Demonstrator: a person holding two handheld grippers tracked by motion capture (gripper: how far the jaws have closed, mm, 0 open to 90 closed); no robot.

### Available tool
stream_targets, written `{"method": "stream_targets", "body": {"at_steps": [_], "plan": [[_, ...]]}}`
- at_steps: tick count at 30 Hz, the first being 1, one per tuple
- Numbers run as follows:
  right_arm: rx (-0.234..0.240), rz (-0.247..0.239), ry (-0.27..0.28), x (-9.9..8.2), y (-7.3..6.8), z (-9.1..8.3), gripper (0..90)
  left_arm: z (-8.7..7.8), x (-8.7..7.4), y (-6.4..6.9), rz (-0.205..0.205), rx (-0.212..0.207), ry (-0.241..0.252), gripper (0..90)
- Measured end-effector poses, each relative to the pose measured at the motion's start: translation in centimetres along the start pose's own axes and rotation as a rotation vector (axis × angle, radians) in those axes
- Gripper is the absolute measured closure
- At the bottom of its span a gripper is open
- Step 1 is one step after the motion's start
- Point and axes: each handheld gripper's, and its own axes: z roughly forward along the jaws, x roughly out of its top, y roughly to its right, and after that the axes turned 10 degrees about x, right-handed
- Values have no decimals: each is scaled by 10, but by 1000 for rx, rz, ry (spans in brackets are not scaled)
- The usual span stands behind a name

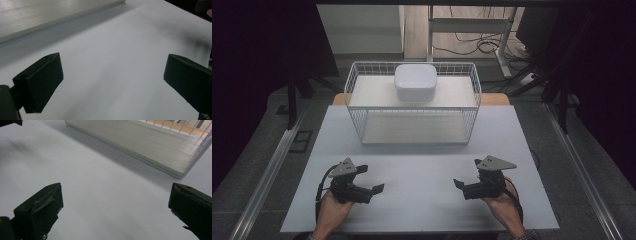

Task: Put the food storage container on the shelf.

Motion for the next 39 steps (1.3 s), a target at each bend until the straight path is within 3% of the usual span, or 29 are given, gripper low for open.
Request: {"method": "stream_targets", "body": {"at_steps": [25, 33, 36, 39], "plan": [[-81, 78, -48, -43, 9, -30, 0, -27, -37, -8, 11, 118, -80, 26], [-99, 100, -88, -57, 8, -33, 0, -27, -47, -11, -18, 117, -117, 26], [-95, 117, -121, -62, 7, -32, 0, -25, -50, -12, -34, 104, -144, 25], [-84, 134, -152, -66, 7, -31, 0, -25, -50, -14, -50, 102, -140, 23]]}}
